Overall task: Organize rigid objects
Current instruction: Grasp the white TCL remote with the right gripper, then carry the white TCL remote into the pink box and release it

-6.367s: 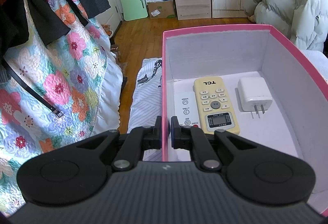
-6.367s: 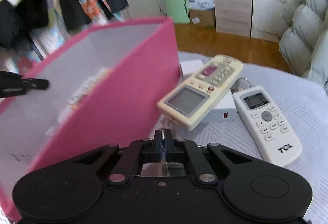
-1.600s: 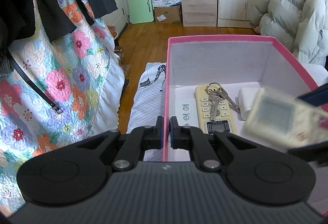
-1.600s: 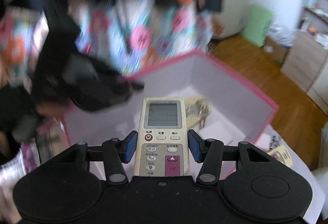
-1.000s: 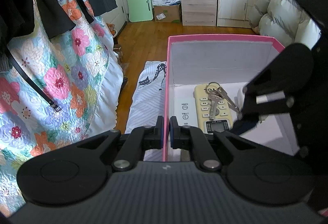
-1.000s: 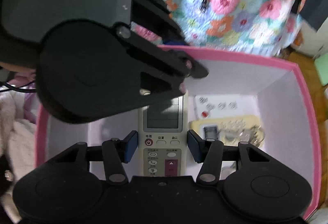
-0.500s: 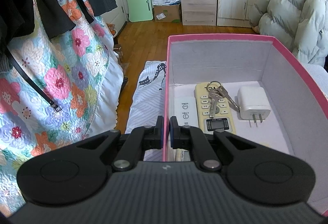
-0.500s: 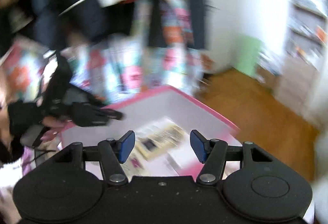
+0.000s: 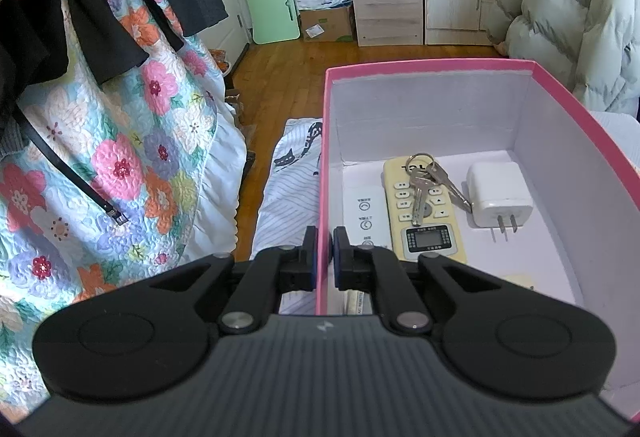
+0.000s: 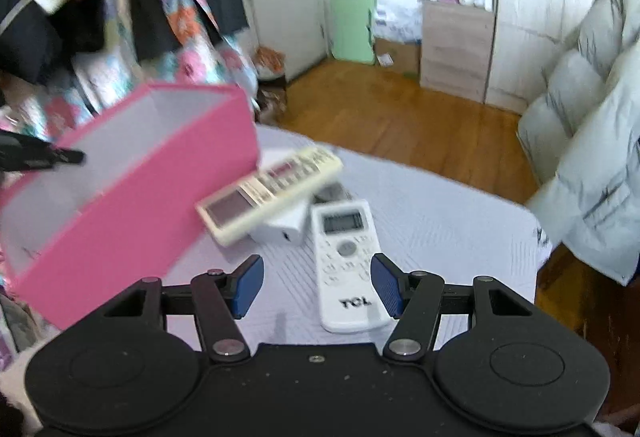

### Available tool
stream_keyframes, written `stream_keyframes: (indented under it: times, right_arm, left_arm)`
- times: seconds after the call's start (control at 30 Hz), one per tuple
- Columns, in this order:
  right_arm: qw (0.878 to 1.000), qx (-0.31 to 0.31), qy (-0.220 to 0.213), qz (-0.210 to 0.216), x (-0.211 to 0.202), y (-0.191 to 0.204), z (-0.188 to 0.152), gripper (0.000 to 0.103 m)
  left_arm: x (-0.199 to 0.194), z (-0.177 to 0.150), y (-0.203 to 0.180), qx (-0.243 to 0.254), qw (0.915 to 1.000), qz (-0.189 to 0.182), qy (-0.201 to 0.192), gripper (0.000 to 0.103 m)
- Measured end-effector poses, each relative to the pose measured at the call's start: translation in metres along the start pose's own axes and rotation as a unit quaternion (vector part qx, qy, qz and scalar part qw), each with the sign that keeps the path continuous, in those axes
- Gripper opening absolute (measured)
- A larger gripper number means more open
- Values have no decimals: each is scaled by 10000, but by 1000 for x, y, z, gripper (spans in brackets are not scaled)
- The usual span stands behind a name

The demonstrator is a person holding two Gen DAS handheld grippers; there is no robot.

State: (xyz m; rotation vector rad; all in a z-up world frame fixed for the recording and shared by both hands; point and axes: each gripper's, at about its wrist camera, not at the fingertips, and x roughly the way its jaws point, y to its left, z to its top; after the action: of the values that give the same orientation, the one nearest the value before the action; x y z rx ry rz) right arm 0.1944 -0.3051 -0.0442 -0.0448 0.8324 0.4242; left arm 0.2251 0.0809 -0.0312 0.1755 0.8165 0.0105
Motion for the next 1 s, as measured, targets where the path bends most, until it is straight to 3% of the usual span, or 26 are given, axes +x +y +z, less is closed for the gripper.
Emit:
stream_keyframes:
  times: [0.2,0.27,0.43,0.63,0.87,1.0]
  right_arm:
    - [9981,-291,363,-402,47,-4,0,66]
    - [9985,-182,370,-346,54,-8,-3,61]
    - [9986,-36,89,-520,25,9,-22,61]
    - [9962,267,532,-628,7,26,-41,62]
    - [9965,363,389,-649,28,24,-30,62]
    - [9958,16,221,-893,32,39,-37,61]
  left_arm:
    - [0,0,-3,49,10000,42,14,7]
    - [0,0,-3,6,10000,24,13,7]
    - [0,1,-3,-2,10000,2,18,7]
    - [1,1,-1,42,10000,14,30,7]
    - [1,0,-1,47,10000,11,33,7]
    - [1,0,-2,82,9999,24,58,7]
